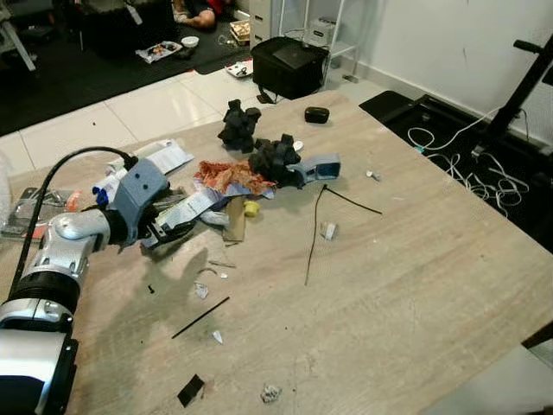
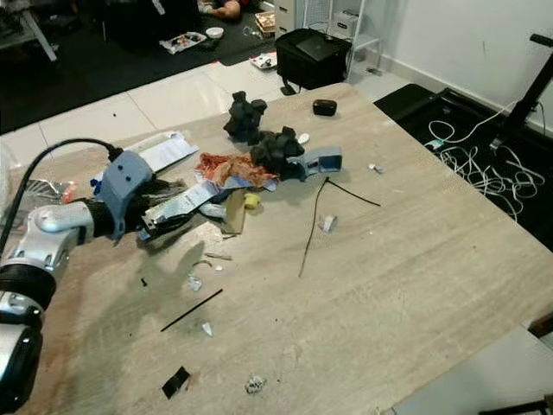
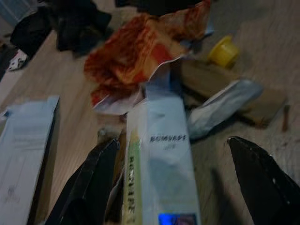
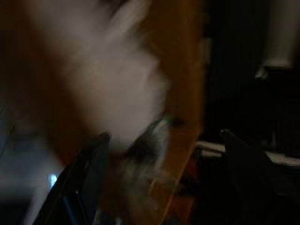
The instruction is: Picking trash to rubbish bin
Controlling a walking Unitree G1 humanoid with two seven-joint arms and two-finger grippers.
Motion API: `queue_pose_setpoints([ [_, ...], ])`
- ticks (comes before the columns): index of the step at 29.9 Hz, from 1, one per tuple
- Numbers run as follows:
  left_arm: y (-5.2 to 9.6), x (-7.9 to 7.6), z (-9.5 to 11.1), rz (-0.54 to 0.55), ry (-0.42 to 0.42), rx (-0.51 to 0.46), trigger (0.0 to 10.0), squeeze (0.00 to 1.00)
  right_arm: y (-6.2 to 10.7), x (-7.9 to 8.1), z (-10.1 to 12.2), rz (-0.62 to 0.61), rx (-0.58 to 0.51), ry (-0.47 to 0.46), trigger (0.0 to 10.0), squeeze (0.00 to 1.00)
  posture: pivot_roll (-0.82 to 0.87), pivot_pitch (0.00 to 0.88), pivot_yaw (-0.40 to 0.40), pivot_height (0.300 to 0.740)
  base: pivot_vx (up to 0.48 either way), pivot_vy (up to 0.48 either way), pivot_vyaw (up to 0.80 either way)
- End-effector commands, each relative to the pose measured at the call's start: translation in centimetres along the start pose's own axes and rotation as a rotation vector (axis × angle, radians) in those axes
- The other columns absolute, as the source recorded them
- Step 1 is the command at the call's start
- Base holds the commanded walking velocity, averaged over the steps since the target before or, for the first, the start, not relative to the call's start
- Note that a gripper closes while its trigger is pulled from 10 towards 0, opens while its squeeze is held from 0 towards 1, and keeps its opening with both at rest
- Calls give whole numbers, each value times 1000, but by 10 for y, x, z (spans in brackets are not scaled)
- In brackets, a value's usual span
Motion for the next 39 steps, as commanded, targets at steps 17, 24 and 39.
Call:
queue_pose_setpoints([
  [17,9,-9,-19,-41,-48,55,10000,0,181,-89,189,1290,-1123,-344,10000,0,-242,333,60,740,0,0,0],
  [24,10,-8,-18,-37,-50,49,10000,0,221,-73,168,1603,-1054,-188,10000,0,-252,344,48,740,0,0,0],
  [39,-9,-18,-8,-15,-60,-11,10000,0,270,-66,174,1828,-1071,-61,10000,0,-270,372,48,740,0,0,0],
])
Point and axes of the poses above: a point about 5 cm out from each wrist's last joint towards the gripper, its own y axis pointing back from the gripper into the wrist, its own z axis along the axis of the wrist's last joint, x = y × z, the point moved 6 cm from there along -y, pointing out of the wrist towards the gripper, and after that the axes turned 6 degrees about y, right-handed, at the moved point
